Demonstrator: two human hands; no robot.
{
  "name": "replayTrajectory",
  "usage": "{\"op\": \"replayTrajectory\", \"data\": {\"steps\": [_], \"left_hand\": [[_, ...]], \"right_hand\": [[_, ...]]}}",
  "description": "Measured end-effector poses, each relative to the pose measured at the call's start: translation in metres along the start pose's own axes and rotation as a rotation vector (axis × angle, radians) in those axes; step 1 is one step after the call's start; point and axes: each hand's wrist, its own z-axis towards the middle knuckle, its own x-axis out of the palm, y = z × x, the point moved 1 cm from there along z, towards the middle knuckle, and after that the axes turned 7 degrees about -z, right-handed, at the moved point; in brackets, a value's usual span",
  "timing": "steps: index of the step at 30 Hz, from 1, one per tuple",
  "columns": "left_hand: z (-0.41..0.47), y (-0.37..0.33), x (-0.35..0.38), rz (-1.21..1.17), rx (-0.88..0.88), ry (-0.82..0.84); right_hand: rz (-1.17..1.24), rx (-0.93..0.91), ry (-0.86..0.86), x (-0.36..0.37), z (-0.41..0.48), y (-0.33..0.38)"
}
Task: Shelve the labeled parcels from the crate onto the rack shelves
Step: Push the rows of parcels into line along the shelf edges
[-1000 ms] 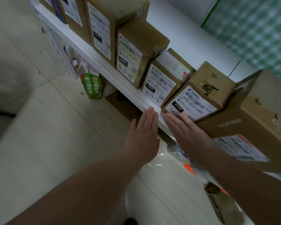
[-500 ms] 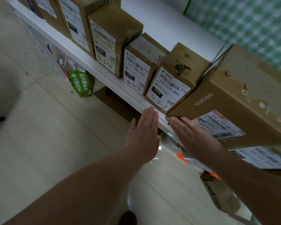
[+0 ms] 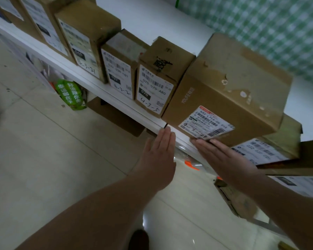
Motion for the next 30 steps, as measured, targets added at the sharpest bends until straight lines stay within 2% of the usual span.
{"op": "replayTrajectory", "data": {"steps": [8,10,12,14,16,19,23,26,30], "left_hand": [[0.001,-0.026,0.008,0.007,0.039,0.019],[0.0,-0.031,0.012,0.003,0.065,-0.022],[-0.001,-0.039,0.013,0.016,0.129,-0.088],[0.002,-0.051,0.017,0.003,0.225,-0.149],[0.006,-0.068,0.016,-0.008,0.321,-0.175],[0.012,-0.097,0.017,-0.042,0.437,-0.139],[0.02,-0.127,0.025,-0.066,0.498,-0.022],[0.023,-0.143,0.03,-0.066,0.526,0.036],[0.025,-0.16,0.037,-0.016,0.545,0.03]], "right_hand": [[0.008,0.079,-0.094,0.009,-0.005,0.01],[0.148,0.107,-0.13,0.0,-0.014,0.018],[0.471,0.193,-0.118,-0.01,-0.028,0.028],[0.697,0.34,-0.169,-0.012,-0.047,0.039],[0.889,0.511,-0.099,-0.009,-0.066,0.046],[1.047,0.739,0.129,-0.001,-0.091,0.055],[1.184,0.897,0.411,0.005,-0.116,0.055],[1.286,0.983,0.457,0.016,-0.133,0.056],[1.275,1.027,0.461,0.026,-0.139,0.061]]}}
